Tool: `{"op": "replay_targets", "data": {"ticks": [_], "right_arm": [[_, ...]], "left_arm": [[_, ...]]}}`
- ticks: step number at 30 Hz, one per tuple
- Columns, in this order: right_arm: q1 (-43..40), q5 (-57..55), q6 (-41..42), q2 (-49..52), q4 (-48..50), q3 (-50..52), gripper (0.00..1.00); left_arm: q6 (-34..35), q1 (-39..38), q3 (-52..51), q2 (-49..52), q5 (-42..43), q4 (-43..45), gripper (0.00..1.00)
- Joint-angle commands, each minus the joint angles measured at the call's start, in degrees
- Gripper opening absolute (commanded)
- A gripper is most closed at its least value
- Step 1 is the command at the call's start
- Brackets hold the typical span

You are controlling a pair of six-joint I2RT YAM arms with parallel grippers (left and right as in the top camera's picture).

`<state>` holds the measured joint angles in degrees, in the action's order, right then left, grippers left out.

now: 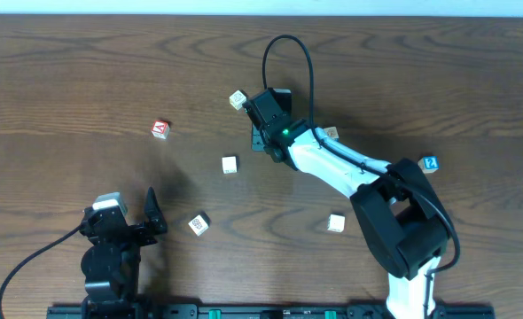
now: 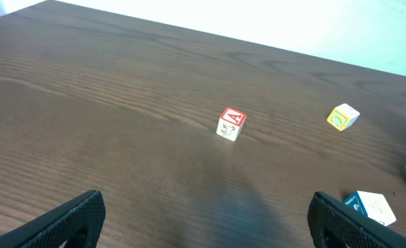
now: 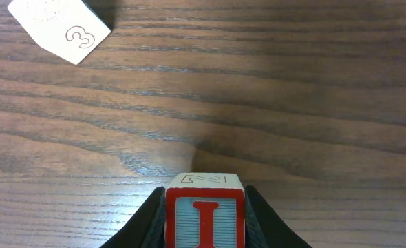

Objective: Spell out Ai2
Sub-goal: 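Lower the red 'I' block onto the table and open the right gripper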

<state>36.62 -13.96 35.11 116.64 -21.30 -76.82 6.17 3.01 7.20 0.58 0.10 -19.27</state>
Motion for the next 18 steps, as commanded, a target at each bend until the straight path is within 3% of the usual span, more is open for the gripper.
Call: {"op": "replay_targets", "data": {"ticks": [1, 18], "right_arm": [[0.81, -0.39, -0.13, 0.72, 0.22, -1.18, 0.02], [1.62, -1.73, 2.78, 1.62, -0.72, -1.18, 0.02]], "left_arm": [[-0.31, 0.24, -1.27, -0.33, 0.59, -0.39, 0.95], [-0.31, 0.24, -1.27, -0.33, 0.57, -0.39, 0.95]]}}
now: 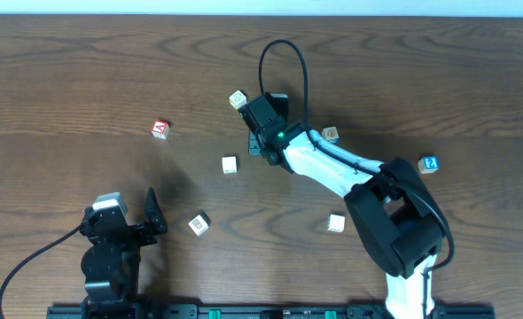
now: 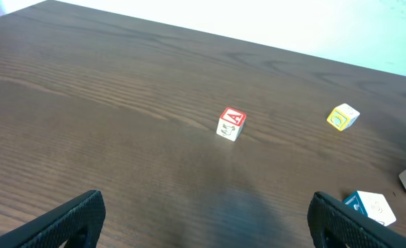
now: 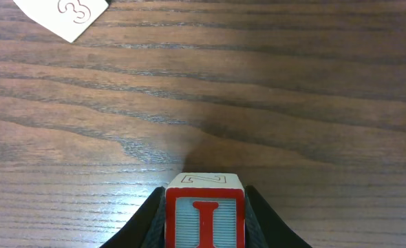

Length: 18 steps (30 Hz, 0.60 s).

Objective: Spell out Ai2
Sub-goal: 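Lower the red 'I' block onto the table and open the right gripper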

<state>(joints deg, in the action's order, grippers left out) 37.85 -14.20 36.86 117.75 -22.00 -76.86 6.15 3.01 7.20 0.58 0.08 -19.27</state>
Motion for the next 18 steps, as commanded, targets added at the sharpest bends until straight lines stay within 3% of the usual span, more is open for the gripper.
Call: {"op": "replay_targets", "data": {"ticks": [1, 18], "right_arm": [[0.39, -1.49, 1.03, 0.5, -0.07, -1.14, 0.01], [0.39, -1.46, 1.03, 2.23, -0.57, -1.14, 0.01]], "left_arm": [[-0.28, 0.24, -1.27, -0.33, 0.61, -0.39, 0.95], [-0.28, 0.24, -1.27, -0.33, 0.59, -0.42, 0.95]]}}
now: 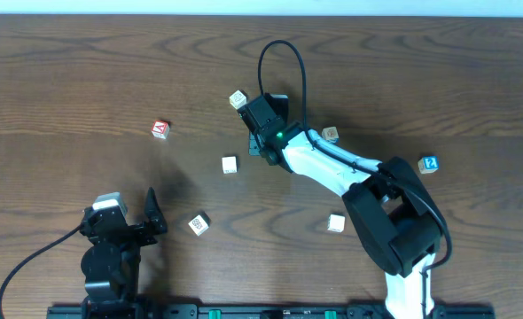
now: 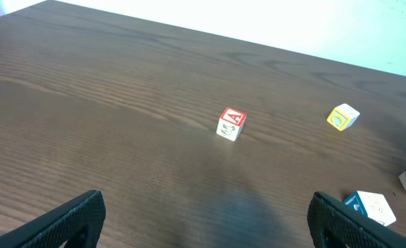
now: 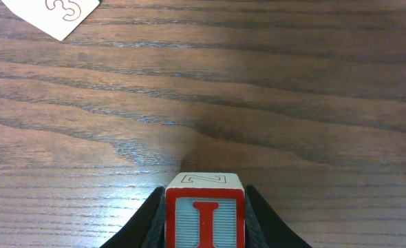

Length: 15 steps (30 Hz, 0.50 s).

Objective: Spell out Ai2
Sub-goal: 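Lower the red 'I' block onto the table and open the right gripper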

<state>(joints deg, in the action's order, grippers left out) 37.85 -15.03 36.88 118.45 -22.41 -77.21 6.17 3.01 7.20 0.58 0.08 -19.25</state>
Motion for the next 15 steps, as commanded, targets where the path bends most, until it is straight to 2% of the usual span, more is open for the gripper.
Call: {"op": "replay_targets", "data": {"ticks": [1, 4, 6, 11, 13, 15], "right_arm": [[0.39, -0.63, 1.01, 1.53, -0.15, -0.79, 0.02], [0.39, -0.63, 1.01, 1.53, -0.11, -0.79, 0.09], [0.39, -0.63, 1.01, 1.53, -0.11, -0.79, 0.09], [0.39, -0.63, 0.98, 1.53, -0.13, -0.79, 0.21], [0.39, -0.63, 0.98, 1.53, -0.13, -0.79, 0.29], [0.39, -0.63, 0.98, 1.53, -0.13, -0.79, 0.31]], "left_arm": [[-0.31, 0.24, -1.27, -0.33, 0.59, -0.42, 0.95], [-0.31, 0.24, -1.27, -0.33, 0.59, -0.44, 0.96], [-0.31, 0.24, -1.27, -0.33, 0.59, -0.42, 0.95], [-0.31, 0.24, -1.27, -0.33, 0.59, -0.42, 0.95], [-0.31, 0.24, -1.27, -0.33, 0.59, -0.42, 0.95], [-0.31, 0.24, -1.27, -0.33, 0.59, -0.42, 0.95]]}}
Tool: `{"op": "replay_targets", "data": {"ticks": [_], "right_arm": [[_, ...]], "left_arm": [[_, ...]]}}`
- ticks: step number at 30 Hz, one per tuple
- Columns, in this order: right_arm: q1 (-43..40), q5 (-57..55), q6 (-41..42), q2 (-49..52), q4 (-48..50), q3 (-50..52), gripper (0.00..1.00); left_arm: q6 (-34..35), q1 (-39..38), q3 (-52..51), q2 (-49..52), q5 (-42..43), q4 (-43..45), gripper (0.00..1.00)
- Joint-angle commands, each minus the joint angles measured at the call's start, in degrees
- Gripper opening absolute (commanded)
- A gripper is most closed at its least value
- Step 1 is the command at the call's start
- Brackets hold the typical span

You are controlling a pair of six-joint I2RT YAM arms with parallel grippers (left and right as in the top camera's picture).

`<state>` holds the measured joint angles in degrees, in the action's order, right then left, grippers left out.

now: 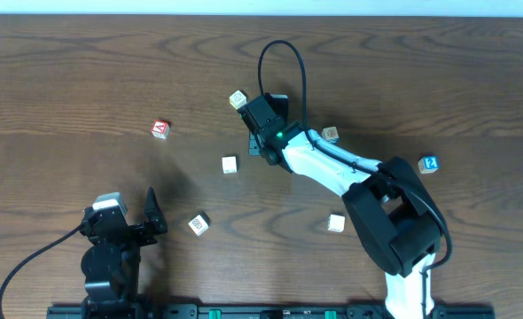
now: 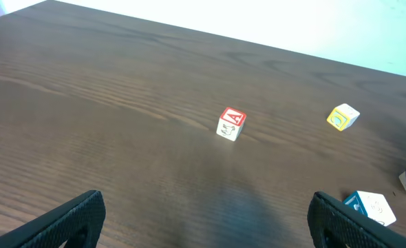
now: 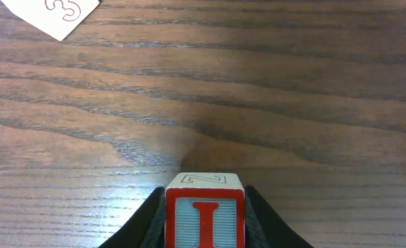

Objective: Spell out Ai2
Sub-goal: 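Lower the red 'I' block onto the table and open the right gripper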

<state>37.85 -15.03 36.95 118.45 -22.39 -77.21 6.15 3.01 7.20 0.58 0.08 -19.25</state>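
My right gripper (image 3: 204, 227) is shut on a red-edged block (image 3: 204, 210) with a red I on its face, low over the table. From overhead the right gripper (image 1: 260, 146) sits at the table's middle back. The red A block (image 1: 160, 129) lies well to its left and also shows as the A block (image 2: 231, 124) in the left wrist view. A blue block with a 2 (image 1: 430, 164) lies at the far right. My left gripper (image 2: 203, 220) is open and empty near the front left edge.
A white block with a 3 (image 3: 51, 14) lies ahead-left of the held block. A yellow block (image 1: 237, 99), a white block (image 1: 230, 164), a tan block (image 1: 331, 134) and two more blocks (image 1: 199, 223) (image 1: 336, 222) lie scattered on the wooden table (image 1: 66, 71).
At the oldest moment my right gripper held the I block with the 3 block fully in its view. It then shifted slightly left, and the 3 block slid to the top edge of the view. The left arm has stayed still and open throughout.
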Motion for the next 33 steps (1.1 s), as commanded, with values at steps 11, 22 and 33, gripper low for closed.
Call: {"op": "replay_targets", "data": {"ticks": [11, 22, 33], "right_arm": [[0.39, -0.63, 0.92, 1.53, -0.17, -0.79, 0.45], [0.37, -0.63, 0.92, 1.53, -0.15, -0.79, 0.56], [0.33, -0.66, -2.43, 1.4, -6.62, -9.44, 0.76]], "left_arm": [[-0.28, 0.24, -1.27, -0.33, 0.61, -0.42, 0.95], [-0.28, 0.24, -1.27, -0.33, 0.61, -0.42, 0.95], [-0.28, 0.24, -1.27, -0.33, 0.59, -0.42, 0.95]]}}
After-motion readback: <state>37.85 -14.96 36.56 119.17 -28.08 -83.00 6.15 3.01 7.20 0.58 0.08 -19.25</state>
